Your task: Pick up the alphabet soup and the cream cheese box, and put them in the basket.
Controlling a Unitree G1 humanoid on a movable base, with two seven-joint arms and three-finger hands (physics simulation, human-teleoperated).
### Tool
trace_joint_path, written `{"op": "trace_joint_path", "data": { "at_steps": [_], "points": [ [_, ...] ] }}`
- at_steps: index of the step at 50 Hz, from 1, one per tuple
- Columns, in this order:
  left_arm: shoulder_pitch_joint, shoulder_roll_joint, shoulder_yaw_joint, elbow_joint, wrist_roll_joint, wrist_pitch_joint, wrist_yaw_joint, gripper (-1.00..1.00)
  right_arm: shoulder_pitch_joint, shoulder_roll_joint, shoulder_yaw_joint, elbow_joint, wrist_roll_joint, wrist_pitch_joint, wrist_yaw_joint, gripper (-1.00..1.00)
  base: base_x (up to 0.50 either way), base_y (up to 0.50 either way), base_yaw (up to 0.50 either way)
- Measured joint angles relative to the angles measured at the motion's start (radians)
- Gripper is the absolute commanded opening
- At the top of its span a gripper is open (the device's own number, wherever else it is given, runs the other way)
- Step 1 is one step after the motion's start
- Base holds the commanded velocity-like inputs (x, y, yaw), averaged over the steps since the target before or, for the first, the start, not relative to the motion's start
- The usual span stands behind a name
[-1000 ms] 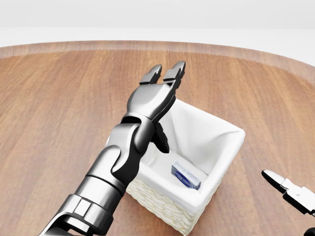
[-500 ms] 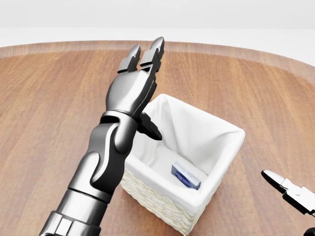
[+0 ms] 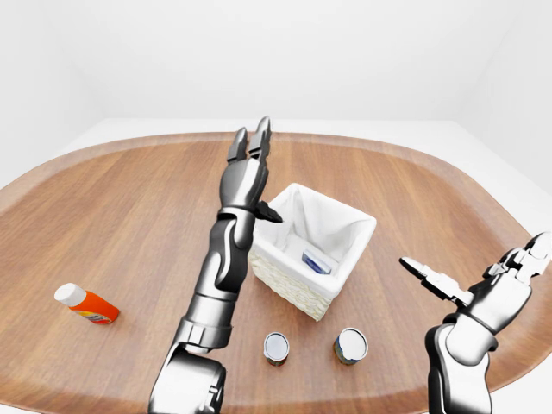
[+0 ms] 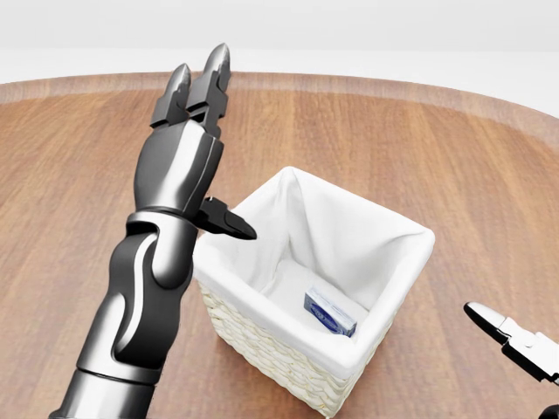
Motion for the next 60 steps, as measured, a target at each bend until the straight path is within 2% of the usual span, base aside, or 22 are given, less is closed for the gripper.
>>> {"op": "trace_joint_path", "data": {
  "at_steps": [7, 23, 30, 36, 49, 55, 60],
  "points": [
    [0.054, 0.026, 0.018, -0.099, -0.025, 0.004, -0.011, 1.00, 0.002, 0.001, 0.000, -0.003, -0.001, 0.001, 0.000, 1.00, 0.00, 0.00, 0.00],
    [0.128, 0.082, 0.065, -0.206, -0.107, -0.019, -0.025, 1.00, 0.002, 0.002, 0.001, -0.001, -0.005, 0.000, 0.000, 1.00, 0.00, 0.00, 0.00],
    [0.155, 0.108, 0.094, -0.222, -0.185, -0.046, -0.036, 1.00, 0.001, 0.001, 0.002, 0.001, -0.007, -0.002, 0.000, 1.00, 0.00, 0.00, 0.00],
    [0.190, 0.132, 0.122, -0.259, -0.247, -0.056, -0.049, 1.00, 0.001, 0.001, 0.003, 0.001, -0.010, -0.002, 0.000, 1.00, 0.00, 0.00, 0.00],
    [0.263, 0.187, 0.204, -0.357, -0.369, -0.048, -0.061, 1.00, 0.001, 0.001, 0.005, 0.001, -0.014, -0.001, 0.000, 1.00, 0.00, 0.00, 0.00],
    [0.298, 0.211, 0.240, -0.407, -0.393, -0.051, -0.050, 1.00, 0.001, 0.001, 0.005, 0.002, -0.015, -0.002, 0.000, 1.00, 0.00, 0.00, 0.00],
    [0.327, 0.224, 0.274, -0.466, -0.409, -0.036, -0.049, 1.00, 0.001, 0.001, 0.006, 0.002, -0.016, -0.001, 0.000, 1.00, 0.00, 0.00, 0.00]
  ]
}}
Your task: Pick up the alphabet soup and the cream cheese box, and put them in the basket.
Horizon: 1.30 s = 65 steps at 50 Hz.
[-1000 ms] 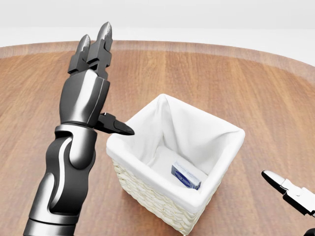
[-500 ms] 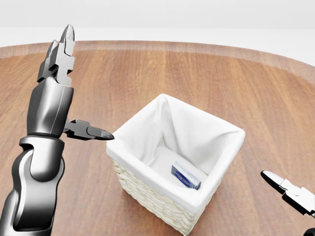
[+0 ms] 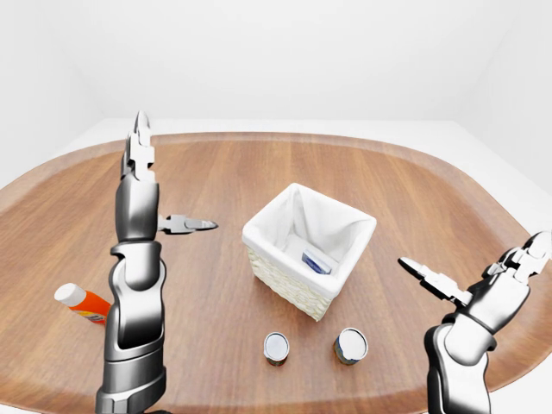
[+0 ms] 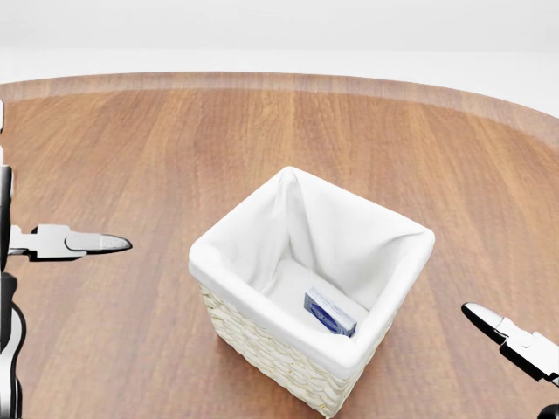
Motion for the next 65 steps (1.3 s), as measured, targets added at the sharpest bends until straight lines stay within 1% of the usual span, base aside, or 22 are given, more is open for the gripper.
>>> {"op": "trace_joint_path", "data": {
  "at_steps": [8, 16, 24, 31, 36, 40, 46, 51, 57, 65],
  "points": [
    [0.035, 0.021, 0.055, -0.083, -0.030, 0.046, -0.002, 1.00, 0.000, 0.000, 0.000, 0.000, 0.000, 0.000, 0.000, 1.00, 0.00, 0.00, 0.00],
    [0.067, 0.046, 0.113, -0.115, -0.075, 0.066, 0.004, 1.00, 0.000, 0.000, 0.000, 0.002, 0.000, 0.000, 0.000, 1.00, 0.00, 0.00, 0.00],
    [0.087, 0.066, 0.165, -0.137, -0.129, 0.066, 0.005, 1.00, -0.002, -0.001, 0.001, 0.007, -0.001, -0.002, 0.000, 1.00, 0.00, 0.00, 0.00],
    [0.100, 0.078, 0.187, -0.143, -0.165, 0.066, -0.004, 1.00, -0.003, -0.002, 0.001, 0.008, -0.002, -0.001, 0.000, 1.00, 0.00, 0.00, 0.00],
    [0.108, 0.081, 0.196, -0.145, -0.178, 0.060, -0.010, 1.00, -0.003, -0.002, 0.001, 0.007, -0.002, -0.001, 0.000, 1.00, 0.00, 0.00, 0.00],
    [0.116, 0.081, 0.202, -0.143, -0.183, 0.050, -0.011, 1.00, -0.002, -0.002, 0.001, 0.006, -0.002, -0.001, 0.000, 1.00, 0.00, 0.00, 0.00],
    [0.131, 0.078, 0.207, -0.134, -0.188, 0.007, -0.014, 1.00, -0.001, -0.001, 0.001, 0.004, -0.002, 0.000, 0.000, 1.00, 0.00, 0.00, 0.00],
    [0.139, 0.076, 0.212, -0.137, -0.191, -0.015, -0.020, 1.00, 0.000, 0.000, 0.001, 0.003, -0.003, -0.002, 0.000, 1.00, 0.00, 0.00, 0.00],
    [0.143, 0.076, 0.217, -0.140, -0.194, -0.029, -0.025, 1.00, 0.000, 0.000, 0.001, 0.002, -0.005, -0.002, 0.000, 1.00, 0.00, 0.00, 0.00],
    [0.146, 0.075, 0.220, -0.143, -0.196, -0.039, -0.029, 1.00, 0.001, 0.000, 0.002, 0.002, -0.006, -0.002, 0.000, 1.00, 0.00, 0.00, 0.00]
  ]
}}
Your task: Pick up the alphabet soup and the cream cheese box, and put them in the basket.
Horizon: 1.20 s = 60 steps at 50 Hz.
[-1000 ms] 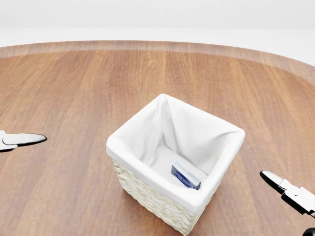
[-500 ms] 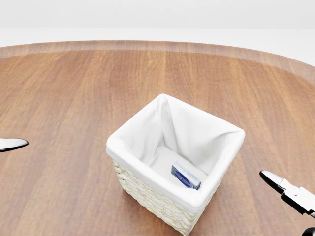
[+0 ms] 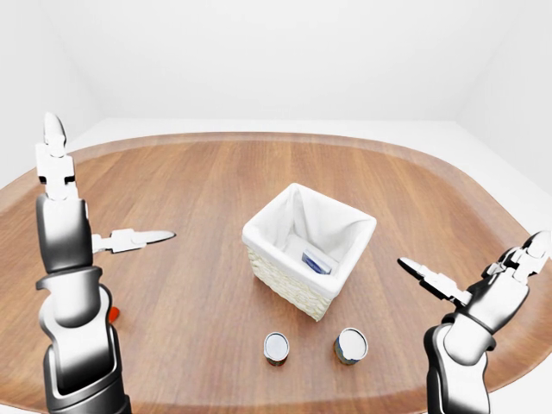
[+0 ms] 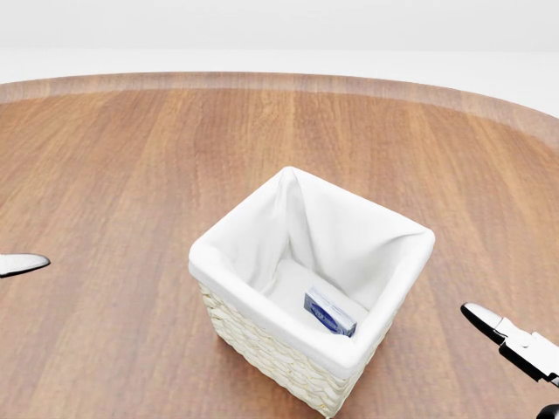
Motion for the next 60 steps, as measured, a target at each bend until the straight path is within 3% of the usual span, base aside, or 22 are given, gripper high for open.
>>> {"op": "trace_joint_path", "data": {
  "at_steps": [18, 30, 43, 60],
  "points": [
    [0.002, 0.000, 0.000, 0.000, 0.002, -0.007, -0.003, 1.00, -0.001, -0.001, 0.000, 0.000, -0.001, -0.001, 0.000, 1.00, 0.00, 0.00, 0.00],
    [-0.003, 0.003, -0.004, 0.018, 0.022, -0.007, 0.000, 1.00, 0.052, 0.013, 0.036, -0.053, -0.023, -0.061, 0.000, 1.00, 0.00, 0.00, 0.00],
    [-0.012, 0.011, -0.014, 0.052, 0.039, -0.001, -0.007, 1.00, 0.113, 0.026, 0.084, -0.035, -0.078, -0.062, 0.013, 1.00, 0.00, 0.00, 0.00],
    [-0.021, 0.018, -0.025, 0.089, 0.066, 0.006, -0.004, 1.00, 0.211, 0.038, 0.133, -0.041, -0.136, -0.062, 0.114, 1.00, 0.00, 0.00, 0.00]
  ]
}}
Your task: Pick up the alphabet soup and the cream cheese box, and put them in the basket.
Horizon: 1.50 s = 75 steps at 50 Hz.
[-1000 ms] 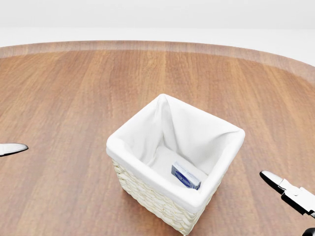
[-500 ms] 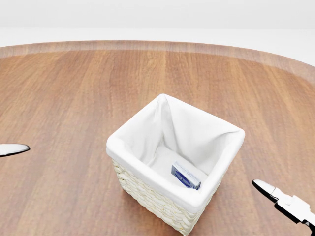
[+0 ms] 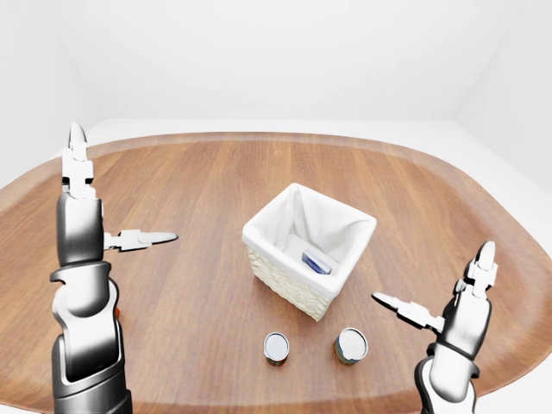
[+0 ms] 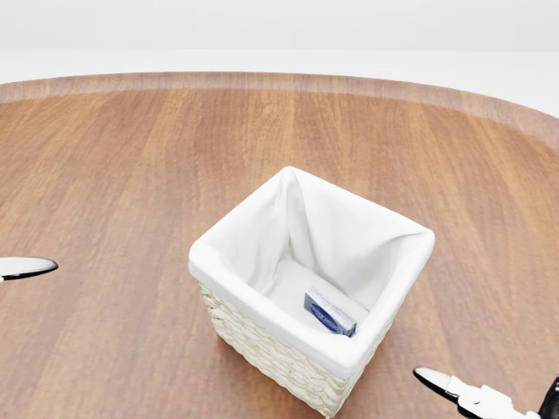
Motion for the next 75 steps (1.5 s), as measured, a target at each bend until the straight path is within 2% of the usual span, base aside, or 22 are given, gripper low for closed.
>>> {"op": "trace_joint_path", "data": {
  "at_steps": [11, 39, 75],
  "points": [
    [-0.001, 0.001, -0.003, 0.009, 0.006, 0.002, -0.002, 1.00, 0.070, 0.002, 0.049, 0.052, -0.046, 0.000, 0.022, 1.00, 0.00, 0.00, 0.00],
    [-0.004, -0.001, -0.015, 0.016, 0.013, -0.004, -0.024, 1.00, 0.182, -0.007, 0.104, 0.132, -0.095, 0.000, 0.020, 1.00, 0.00, 0.00, 0.00],
    [-0.005, -0.001, -0.017, 0.024, 0.013, -0.002, -0.032, 1.00, 0.180, -0.060, 0.181, 0.248, -0.176, 0.000, -0.060, 1.00, 0.00, 0.00, 0.00]
  ]
}}
